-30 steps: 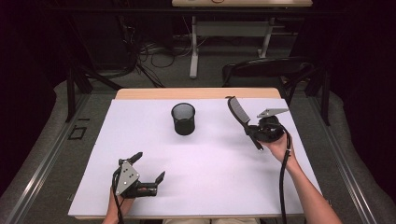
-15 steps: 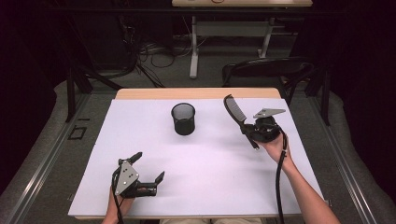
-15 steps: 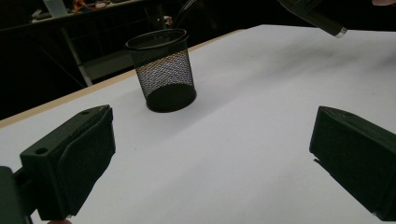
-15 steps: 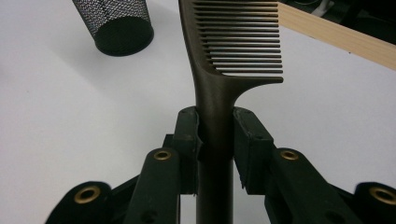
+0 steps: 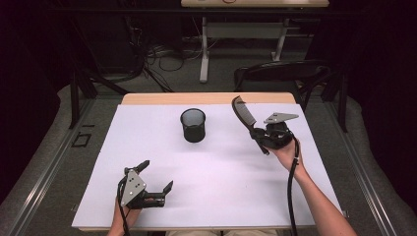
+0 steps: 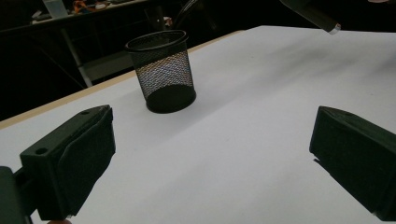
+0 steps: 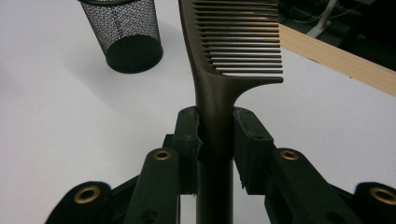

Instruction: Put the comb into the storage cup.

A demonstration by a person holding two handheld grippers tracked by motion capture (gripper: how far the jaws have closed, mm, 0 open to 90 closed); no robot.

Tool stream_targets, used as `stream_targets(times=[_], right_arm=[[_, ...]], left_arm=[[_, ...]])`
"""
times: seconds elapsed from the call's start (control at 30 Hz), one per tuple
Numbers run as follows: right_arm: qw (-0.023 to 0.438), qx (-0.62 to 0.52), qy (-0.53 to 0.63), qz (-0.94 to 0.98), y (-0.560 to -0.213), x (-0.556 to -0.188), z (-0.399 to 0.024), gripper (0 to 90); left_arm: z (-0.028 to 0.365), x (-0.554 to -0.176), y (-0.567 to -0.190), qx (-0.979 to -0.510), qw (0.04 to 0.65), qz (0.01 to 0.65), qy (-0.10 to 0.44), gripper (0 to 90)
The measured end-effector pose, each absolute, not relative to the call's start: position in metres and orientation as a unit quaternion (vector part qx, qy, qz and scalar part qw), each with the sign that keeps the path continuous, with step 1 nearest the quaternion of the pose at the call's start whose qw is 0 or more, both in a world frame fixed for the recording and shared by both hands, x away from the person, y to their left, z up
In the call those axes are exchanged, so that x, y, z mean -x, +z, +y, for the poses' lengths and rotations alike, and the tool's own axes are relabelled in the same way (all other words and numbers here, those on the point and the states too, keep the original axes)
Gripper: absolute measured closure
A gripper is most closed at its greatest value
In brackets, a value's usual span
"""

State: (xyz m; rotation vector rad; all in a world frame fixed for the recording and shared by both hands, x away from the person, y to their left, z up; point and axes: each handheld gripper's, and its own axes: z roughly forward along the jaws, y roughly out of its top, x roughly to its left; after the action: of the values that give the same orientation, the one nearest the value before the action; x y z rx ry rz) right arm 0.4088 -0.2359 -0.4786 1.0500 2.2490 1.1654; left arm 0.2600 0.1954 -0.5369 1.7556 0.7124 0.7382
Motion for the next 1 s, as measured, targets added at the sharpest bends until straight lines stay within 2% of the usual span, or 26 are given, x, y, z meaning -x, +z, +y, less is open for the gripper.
stream_targets(times=[1.0], right_arm=[[0.209,-0.353,0.445,0.796,-0.469,-0.413,-0.210,72.9]], left_arm=[[0.196,-0.261,-0.537,-0.736,0.523,0.298,0.309,0.2]])
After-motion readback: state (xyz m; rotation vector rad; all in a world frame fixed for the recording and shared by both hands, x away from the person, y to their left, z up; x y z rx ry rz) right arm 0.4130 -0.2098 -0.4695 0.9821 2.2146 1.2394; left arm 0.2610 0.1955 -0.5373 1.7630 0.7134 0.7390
